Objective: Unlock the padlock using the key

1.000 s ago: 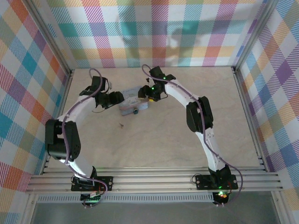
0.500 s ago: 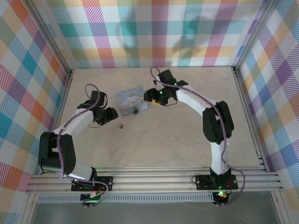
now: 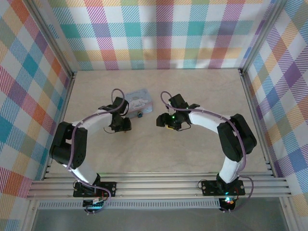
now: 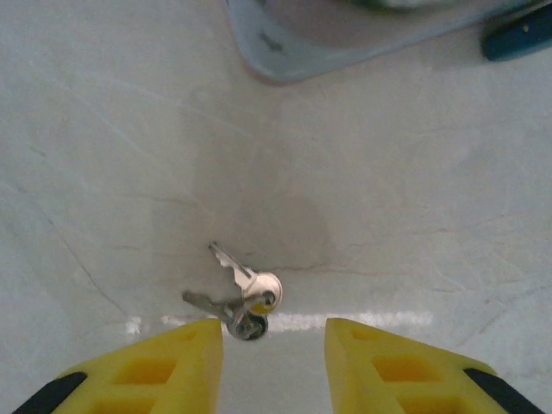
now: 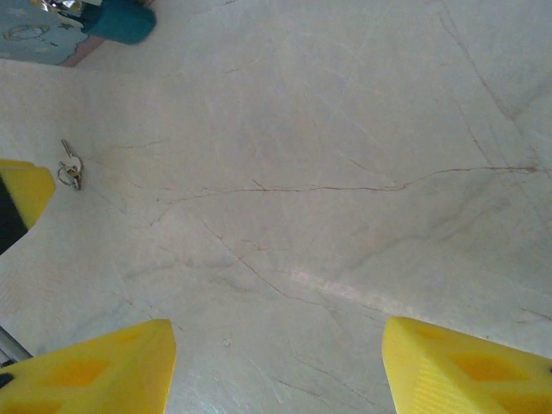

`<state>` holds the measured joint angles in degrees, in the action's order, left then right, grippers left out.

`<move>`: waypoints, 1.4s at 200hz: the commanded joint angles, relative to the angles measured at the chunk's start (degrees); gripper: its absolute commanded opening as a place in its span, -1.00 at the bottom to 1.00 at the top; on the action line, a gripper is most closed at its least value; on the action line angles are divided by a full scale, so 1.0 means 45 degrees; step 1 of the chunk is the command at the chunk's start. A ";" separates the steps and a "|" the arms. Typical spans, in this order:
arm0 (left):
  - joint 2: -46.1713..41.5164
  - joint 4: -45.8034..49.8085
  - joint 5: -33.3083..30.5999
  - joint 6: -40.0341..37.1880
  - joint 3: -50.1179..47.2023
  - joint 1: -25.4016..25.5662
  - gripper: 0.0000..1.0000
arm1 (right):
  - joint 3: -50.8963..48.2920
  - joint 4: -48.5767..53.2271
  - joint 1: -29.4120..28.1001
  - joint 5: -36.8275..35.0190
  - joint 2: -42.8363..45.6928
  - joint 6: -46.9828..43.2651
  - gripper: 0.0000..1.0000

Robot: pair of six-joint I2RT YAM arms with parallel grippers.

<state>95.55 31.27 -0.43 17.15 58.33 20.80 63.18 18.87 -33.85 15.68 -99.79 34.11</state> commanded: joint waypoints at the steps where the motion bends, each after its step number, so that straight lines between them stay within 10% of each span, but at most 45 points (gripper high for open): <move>1: 0.0279 -0.0037 -0.0833 -0.0430 0.0330 0.0112 -0.28 | -0.0398 -0.0514 -0.0076 -0.0261 0.0550 0.0150 0.29; 195: -0.1919 -0.0504 0.1441 -0.2111 -0.0292 0.1407 -1.00 | -0.2137 -0.1405 0.0594 0.0020 0.2949 0.0714 0.12; 280: -0.3479 0.0891 0.5519 -0.2232 0.2176 0.1502 -1.00 | -0.5065 -0.7870 0.0045 0.1283 0.5098 -0.2778 0.01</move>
<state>81.38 31.46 17.56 7.03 63.40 26.94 43.88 -1.37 -31.29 18.94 -78.76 30.24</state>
